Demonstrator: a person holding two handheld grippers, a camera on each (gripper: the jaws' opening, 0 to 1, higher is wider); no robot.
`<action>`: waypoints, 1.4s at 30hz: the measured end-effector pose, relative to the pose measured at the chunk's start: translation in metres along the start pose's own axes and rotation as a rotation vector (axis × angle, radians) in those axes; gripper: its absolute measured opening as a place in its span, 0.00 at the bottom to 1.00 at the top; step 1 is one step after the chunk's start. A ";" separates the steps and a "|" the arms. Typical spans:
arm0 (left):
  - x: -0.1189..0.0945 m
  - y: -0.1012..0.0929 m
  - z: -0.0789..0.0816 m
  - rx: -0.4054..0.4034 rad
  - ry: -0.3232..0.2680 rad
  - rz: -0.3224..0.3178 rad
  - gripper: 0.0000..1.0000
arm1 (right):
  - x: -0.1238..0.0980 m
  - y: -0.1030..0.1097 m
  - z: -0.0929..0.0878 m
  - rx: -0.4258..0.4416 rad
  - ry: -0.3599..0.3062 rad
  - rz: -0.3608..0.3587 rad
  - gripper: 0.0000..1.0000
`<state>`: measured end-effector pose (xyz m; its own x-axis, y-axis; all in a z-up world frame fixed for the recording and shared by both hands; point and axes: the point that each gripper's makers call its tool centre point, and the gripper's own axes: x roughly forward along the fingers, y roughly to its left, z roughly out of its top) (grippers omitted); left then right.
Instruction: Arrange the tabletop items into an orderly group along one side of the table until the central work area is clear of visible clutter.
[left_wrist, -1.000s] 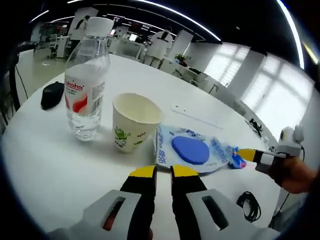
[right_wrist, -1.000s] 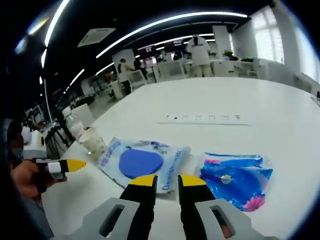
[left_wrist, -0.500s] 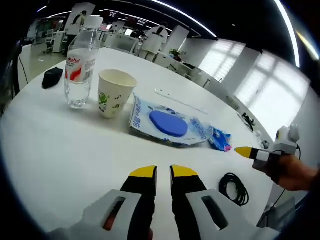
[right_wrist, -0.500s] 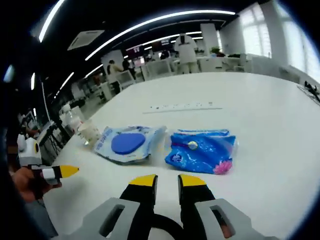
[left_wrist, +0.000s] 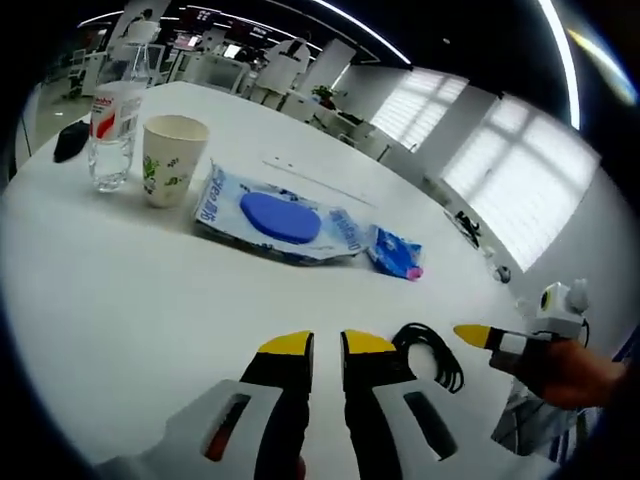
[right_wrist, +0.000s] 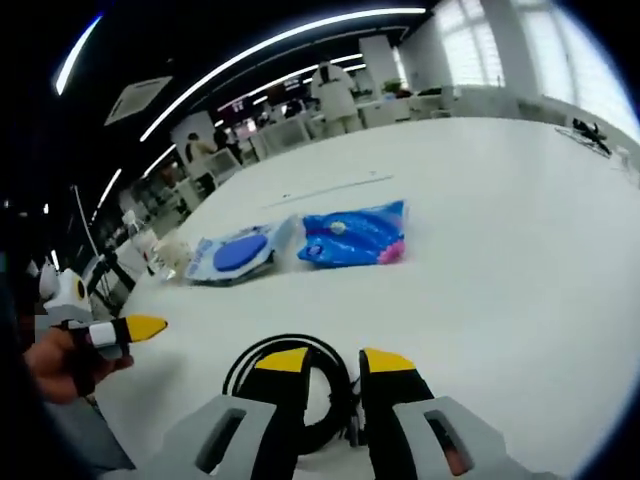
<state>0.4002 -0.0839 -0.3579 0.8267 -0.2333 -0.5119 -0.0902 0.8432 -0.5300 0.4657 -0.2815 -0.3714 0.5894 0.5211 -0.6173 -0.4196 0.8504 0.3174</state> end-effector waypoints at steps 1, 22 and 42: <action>0.000 -0.004 -0.002 0.006 0.006 -0.007 0.08 | -0.009 0.003 -0.005 0.027 -0.002 -0.009 0.17; 0.033 -0.054 -0.043 0.073 0.148 -0.118 0.11 | -0.024 0.014 -0.046 0.243 0.000 -0.050 0.17; 0.067 -0.056 -0.062 0.117 0.233 -0.132 0.08 | -0.013 0.025 -0.057 0.351 0.043 -0.088 0.14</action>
<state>0.4257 -0.1767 -0.4048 0.6757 -0.4382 -0.5928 0.0856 0.8453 -0.5273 0.4081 -0.2708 -0.3960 0.5798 0.4481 -0.6805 -0.1019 0.8685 0.4851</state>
